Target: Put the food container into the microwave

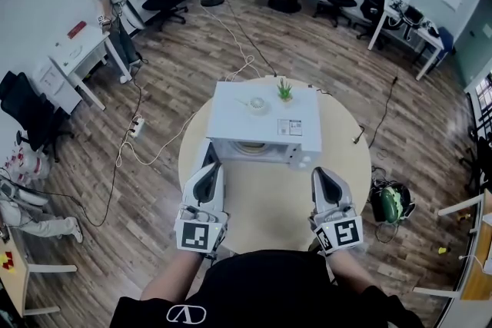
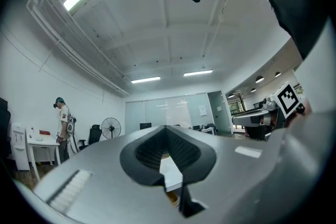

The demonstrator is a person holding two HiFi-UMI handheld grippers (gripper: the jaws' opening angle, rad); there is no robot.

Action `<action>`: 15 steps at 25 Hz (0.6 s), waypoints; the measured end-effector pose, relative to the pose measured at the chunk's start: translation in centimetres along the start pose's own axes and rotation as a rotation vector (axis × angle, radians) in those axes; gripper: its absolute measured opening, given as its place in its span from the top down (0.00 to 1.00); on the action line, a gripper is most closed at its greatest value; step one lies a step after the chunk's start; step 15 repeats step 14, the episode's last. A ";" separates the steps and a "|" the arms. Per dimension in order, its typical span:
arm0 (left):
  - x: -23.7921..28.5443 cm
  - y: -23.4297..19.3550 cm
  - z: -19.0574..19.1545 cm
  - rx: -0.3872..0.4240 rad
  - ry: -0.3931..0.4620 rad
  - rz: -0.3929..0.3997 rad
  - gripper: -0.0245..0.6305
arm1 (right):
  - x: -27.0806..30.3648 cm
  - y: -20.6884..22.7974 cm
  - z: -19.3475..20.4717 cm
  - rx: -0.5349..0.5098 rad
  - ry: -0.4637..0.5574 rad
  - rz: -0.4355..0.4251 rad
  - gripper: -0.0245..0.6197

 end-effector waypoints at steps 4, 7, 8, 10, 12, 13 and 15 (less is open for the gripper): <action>0.1 -0.1 0.3 0.000 0.000 0.000 0.96 | 0.1 0.0 0.3 0.003 -0.006 0.003 0.95; 0.2 -0.2 0.4 0.001 -0.002 -0.003 0.96 | 0.1 0.1 0.5 0.003 -0.006 0.006 0.95; 0.3 -0.2 0.5 0.000 -0.003 -0.005 0.96 | 0.1 0.2 0.5 0.003 -0.006 0.007 0.95; 0.4 -0.3 0.5 -0.005 -0.006 -0.010 0.96 | 0.1 0.3 0.4 0.003 -0.008 0.008 0.95; 0.5 -0.3 0.6 -0.008 -0.009 -0.013 0.96 | 0.1 0.3 0.4 0.001 -0.010 0.009 0.95; 0.5 -0.3 0.6 -0.007 -0.010 -0.014 0.96 | 0.0 0.3 0.4 -0.001 -0.010 0.009 0.95; 0.5 -0.2 0.7 -0.007 -0.012 -0.014 0.96 | 0.0 0.3 0.4 -0.002 -0.010 0.009 0.95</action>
Point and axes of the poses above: the fingertips, and each gripper's own axes: x forward along the fingers, y to its right, z out of its underside, the point moved 6 cm from there along -x, backward along the fingers, and after that the axes turned 13 degrees about -x, right-handed, at the moved point
